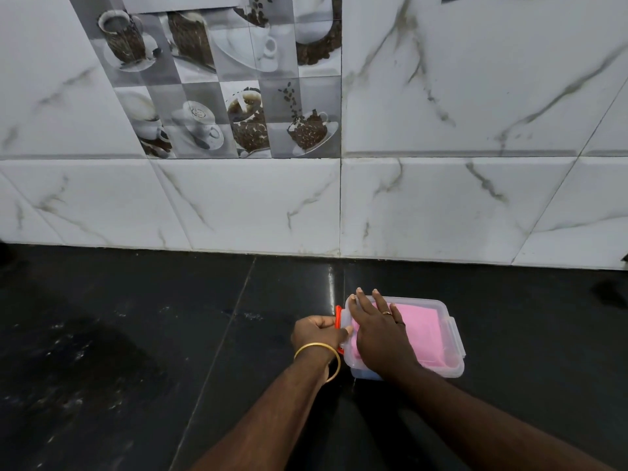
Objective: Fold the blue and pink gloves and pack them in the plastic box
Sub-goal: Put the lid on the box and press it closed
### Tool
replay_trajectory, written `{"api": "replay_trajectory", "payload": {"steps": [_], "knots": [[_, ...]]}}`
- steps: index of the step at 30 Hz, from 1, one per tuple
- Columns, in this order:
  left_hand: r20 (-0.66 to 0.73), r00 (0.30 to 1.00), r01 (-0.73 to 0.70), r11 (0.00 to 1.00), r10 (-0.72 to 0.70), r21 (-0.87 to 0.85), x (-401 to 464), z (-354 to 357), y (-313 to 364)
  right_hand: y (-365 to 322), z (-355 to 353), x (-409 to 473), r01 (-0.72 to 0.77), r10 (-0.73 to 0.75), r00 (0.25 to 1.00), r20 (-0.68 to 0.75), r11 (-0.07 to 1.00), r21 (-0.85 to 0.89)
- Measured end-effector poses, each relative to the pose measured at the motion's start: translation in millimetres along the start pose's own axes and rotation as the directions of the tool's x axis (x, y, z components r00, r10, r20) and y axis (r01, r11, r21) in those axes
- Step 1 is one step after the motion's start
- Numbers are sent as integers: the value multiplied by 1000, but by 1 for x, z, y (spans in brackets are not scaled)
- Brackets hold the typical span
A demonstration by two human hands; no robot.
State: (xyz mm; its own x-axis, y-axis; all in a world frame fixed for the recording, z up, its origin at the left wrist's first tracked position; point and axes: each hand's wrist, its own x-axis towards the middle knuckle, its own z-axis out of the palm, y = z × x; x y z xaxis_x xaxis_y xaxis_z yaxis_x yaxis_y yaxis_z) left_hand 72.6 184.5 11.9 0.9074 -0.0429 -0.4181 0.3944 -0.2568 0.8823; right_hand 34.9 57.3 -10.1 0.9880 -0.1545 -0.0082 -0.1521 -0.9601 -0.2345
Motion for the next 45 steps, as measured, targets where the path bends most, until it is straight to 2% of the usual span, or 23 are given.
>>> {"api": "replay_trajectory", "payload": {"steps": [4,8,15,18,22,27,39,42,44,45], "knots": [[34,999,17,1000,-16,-23,1,-3,1,-1,0,-1,-11,11,1000,-4,1000,6],[164,985,78,989,-57,-123,7,-5,0,-1,0,-2,-13,13,1000,-7,1000,0],[249,968,36,960,36,-279,9,25,-8,-3,-2,-3,-16,18,999,-28,998,56],[274,954,-73,981,120,-178,14,27,-13,-2,-1,-2,-17,19,999,-36,999,52],[240,953,-155,979,184,-135,14,29,-16,-3,0,-3,-12,14,999,-43,999,34],[226,915,-333,942,335,-48,5,32,-13,-2,-2,-4,6,-6,999,-40,1000,10],[323,866,-442,886,382,137,6,27,-10,1,4,-1,10,-8,999,-42,999,43],[339,856,-476,852,391,219,5,25,-10,4,0,-1,18,-12,999,-43,990,142],[340,870,-481,766,358,426,6,27,-8,6,-7,-2,3,24,996,-83,949,314],[314,889,-458,668,334,586,6,28,-7,6,-10,-3,-3,56,992,-109,901,433]]}}
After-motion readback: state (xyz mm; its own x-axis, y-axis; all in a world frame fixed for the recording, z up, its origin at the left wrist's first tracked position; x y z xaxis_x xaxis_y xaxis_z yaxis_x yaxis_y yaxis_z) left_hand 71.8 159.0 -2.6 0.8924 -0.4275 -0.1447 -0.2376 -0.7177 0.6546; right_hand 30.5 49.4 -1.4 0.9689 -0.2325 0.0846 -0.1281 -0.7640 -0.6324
